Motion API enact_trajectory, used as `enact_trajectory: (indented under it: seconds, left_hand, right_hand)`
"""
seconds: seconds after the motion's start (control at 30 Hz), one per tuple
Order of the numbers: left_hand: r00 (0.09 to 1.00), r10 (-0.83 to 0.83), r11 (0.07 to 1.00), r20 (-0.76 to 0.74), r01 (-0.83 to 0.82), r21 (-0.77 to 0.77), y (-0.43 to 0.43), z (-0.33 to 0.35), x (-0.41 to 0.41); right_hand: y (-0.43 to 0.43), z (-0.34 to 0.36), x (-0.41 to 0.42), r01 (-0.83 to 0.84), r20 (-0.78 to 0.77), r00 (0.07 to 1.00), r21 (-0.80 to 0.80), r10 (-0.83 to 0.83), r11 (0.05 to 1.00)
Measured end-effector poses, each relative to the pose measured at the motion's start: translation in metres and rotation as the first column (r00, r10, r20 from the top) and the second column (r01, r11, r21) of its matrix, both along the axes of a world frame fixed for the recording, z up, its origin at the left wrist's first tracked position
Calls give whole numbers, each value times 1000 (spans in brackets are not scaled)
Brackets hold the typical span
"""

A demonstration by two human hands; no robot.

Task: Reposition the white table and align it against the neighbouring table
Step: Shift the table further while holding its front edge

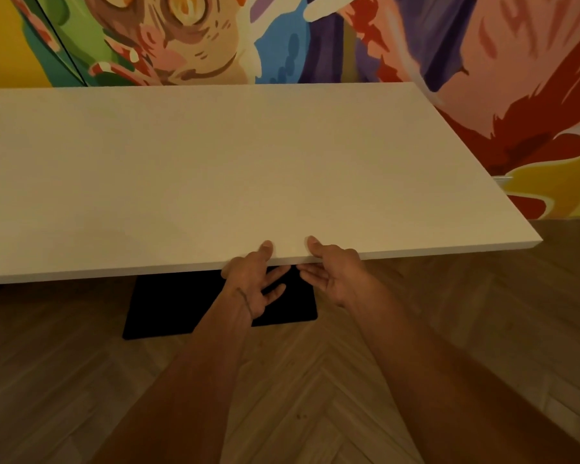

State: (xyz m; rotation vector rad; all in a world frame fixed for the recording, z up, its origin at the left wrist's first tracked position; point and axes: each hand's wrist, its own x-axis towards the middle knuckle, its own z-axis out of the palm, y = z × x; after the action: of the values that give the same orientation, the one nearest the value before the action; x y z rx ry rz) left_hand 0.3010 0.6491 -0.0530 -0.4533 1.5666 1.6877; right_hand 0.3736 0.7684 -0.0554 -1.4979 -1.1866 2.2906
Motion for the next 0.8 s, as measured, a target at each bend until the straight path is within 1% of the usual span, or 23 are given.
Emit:
enact_trajectory:
  seconds: [0.43,0.8]
  left_hand:
    - [1000,2,1000,-2,-2,-25,2,-2,-2]
    - [1000,-20,1000,11,20,1,-3,-2,-2]
  right_hand:
    - [1,1,0,-3,3,1000,-6,3,1000]
    - [-1,1,1,-4,-3,1000,2,4,1000]
